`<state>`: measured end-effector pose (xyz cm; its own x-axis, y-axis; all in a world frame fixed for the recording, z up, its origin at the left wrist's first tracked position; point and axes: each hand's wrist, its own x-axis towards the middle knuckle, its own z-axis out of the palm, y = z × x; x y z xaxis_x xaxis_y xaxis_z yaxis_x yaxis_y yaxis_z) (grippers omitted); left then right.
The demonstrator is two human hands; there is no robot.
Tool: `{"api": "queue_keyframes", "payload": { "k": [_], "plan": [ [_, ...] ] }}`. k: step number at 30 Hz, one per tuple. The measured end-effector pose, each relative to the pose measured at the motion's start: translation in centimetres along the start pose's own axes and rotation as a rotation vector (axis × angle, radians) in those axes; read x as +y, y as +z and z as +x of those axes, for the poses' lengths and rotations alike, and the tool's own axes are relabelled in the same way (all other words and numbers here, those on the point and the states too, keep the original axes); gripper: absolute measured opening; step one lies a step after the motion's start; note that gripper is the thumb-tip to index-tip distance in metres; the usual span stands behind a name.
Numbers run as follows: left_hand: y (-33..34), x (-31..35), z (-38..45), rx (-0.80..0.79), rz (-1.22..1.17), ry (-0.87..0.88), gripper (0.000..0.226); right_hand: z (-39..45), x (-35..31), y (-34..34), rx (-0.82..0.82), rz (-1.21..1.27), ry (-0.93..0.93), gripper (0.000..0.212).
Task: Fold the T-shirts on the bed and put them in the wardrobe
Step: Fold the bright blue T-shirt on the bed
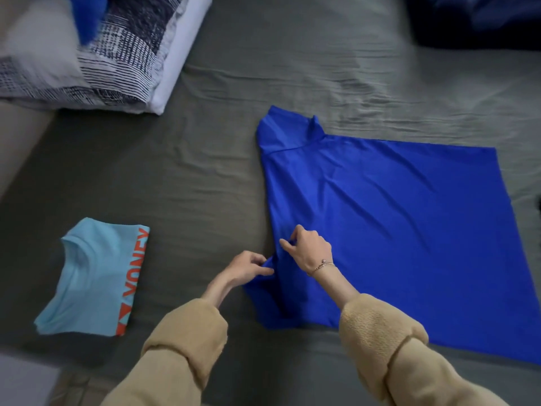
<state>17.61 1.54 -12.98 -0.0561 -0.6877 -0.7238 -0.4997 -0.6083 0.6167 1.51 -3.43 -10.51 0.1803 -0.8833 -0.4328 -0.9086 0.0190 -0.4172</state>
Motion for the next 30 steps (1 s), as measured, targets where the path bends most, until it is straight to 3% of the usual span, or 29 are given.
{"api": "queue_keyframes", "payload": {
  "k": [3, 5, 11, 14, 16, 18, 21, 28, 30],
  "plan": [
    [-1.0, -0.8, 0.1, -0.038, -0.072, 0.012, 0.017, 1.1, -1.1, 0.4, 0.053, -0.159, -0.015, 0.044],
    [-1.3, -1.1, 0.2, -0.076, -0.117, 0.023, 0.021, 1.7, -1.3, 0.3, 0.030, -0.190, -0.036, 0.031],
    [-3.1, -2.3, -1.4, -0.242, -0.327, -0.062, 0.024, 1.8, 1.5, -1.7, 0.036, 0.169, 0.133, 0.018],
    [-5.0, -3.8, -2.1, -0.296, -0.212, -0.173, 0.054, 1.6, 3.4, -2.5, 0.046, 0.141, 0.240, 0.020],
    [-5.3, -3.3, -2.1, -0.240, -0.122, -0.225, 0.038, 1.7, 4.2, -2.7, 0.015, 0.129, 0.255, 0.019],
    [-4.9, -1.8, -1.1, -0.043, -0.090, -0.184, 0.006, 1.8, 4.2, -2.6, 0.015, 0.135, 0.231, 0.022],
    [-3.6, 1.0, 1.8, 0.197, -0.218, -0.065, 0.026, 2.1, 3.1, -2.7, 0.037, 0.195, 0.174, 0.030],
    [0.5, 8.8, 5.6, 0.098, -0.692, -0.098, 0.018, 3.8, 2.2, -1.5, -0.131, 0.340, 0.007, 0.028],
    [0.1, 9.2, 5.9, 0.050, -0.669, -0.129, 0.022, 3.9, 2.7, -1.9, -0.175, 0.429, -0.002, 0.021]
  ]
}}
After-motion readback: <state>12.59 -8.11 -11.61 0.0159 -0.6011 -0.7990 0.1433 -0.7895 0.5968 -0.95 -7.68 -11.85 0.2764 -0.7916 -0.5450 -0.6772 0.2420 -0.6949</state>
